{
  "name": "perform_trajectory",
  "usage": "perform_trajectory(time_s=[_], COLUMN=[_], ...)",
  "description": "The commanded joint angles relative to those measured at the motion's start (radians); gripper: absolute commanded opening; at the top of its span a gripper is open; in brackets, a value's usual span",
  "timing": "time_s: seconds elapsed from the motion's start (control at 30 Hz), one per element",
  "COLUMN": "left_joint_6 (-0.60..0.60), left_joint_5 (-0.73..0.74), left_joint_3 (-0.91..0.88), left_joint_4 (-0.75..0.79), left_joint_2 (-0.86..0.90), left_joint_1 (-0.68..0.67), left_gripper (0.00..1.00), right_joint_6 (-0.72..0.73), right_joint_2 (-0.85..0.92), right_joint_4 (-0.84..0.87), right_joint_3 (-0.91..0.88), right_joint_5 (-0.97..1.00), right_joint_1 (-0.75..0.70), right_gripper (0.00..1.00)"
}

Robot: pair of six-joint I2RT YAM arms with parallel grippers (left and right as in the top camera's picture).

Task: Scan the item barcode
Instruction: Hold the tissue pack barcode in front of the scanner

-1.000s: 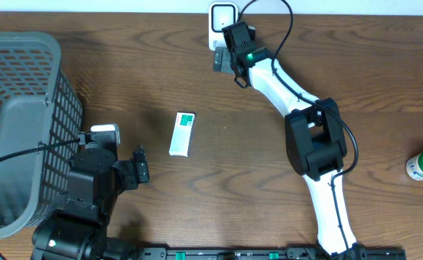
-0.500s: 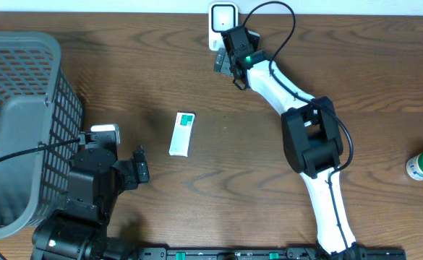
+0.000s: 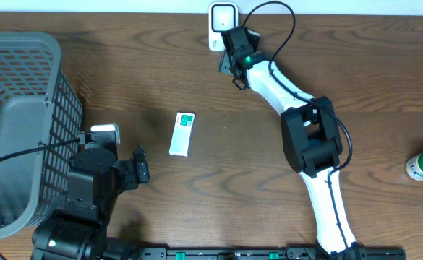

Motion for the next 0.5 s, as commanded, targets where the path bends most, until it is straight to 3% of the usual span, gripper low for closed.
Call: perform_trajectory(time_s=[0.0, 0.13, 0.23, 0.47], left_joint_6=[-0.006, -0.006, -0.006, -0.006], left_joint_5=[-0.016, -0.016, -0.016, -0.016], left_joint_3=[0.005, 0.005, 0.005, 0.005], left_joint_4=[0.000, 0.000, 0.000, 0.000], left_joint_2=[-0.001, -0.001, -0.001, -0.001], left_joint_1=[0.002, 0.002, 0.002, 0.002], left_gripper=[0.96, 0.96, 0.96, 0.96], right_joint_6=[-0.035, -0.080, -0.103, -0.105], right_joint_2=[0.037, 0.037, 0.037, 0.037], right_joint_4=[-0.060, -0.205, -0.360, -0.698], right_joint_3=[0.023, 0.121, 0.234, 0.478], right_joint_5=[-0.053, -0.056, -0.061, -0.076], right_joint_1=[0.006, 0.005, 0.006, 0.006], right_gripper=[0.62, 0.50, 0.47, 0.50])
